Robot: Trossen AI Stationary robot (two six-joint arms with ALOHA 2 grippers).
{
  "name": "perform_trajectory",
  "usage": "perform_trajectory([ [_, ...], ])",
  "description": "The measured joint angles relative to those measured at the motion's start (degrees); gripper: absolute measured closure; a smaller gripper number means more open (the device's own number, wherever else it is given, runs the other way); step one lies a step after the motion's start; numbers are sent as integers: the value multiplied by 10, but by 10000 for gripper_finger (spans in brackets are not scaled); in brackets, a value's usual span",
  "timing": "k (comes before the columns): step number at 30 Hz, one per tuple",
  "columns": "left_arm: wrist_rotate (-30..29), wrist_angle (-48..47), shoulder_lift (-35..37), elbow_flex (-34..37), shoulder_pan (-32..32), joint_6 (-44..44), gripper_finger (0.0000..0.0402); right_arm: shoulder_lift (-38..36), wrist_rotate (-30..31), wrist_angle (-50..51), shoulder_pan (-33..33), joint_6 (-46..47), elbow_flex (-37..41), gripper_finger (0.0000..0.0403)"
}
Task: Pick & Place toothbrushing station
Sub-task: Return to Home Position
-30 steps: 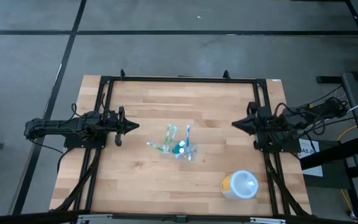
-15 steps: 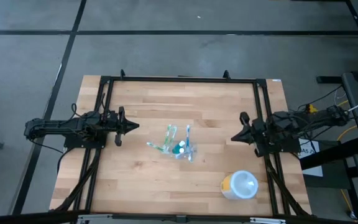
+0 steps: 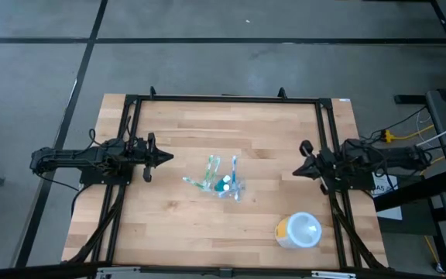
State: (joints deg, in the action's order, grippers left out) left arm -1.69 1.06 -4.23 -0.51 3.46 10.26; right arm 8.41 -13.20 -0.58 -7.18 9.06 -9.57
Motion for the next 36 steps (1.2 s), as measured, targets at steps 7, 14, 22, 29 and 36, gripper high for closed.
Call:
perform_trajectory([
  [7,0,0,0,0,0,0,393,-50,-11,20,5,-48,14,403],
  [14,0,0,0,0,0,0,389,-83,-30,66,5,-34,59,403],
  [22,-1,0,0,0,0,0,389,-84,-15,68,4,-87,58,403],
  [29,-1,1,0,0,0,0,392,-84,64,76,5,-125,58,403],
  [36,-1,1,0,0,0,0,390,-84,124,56,5,-98,65,395],
])
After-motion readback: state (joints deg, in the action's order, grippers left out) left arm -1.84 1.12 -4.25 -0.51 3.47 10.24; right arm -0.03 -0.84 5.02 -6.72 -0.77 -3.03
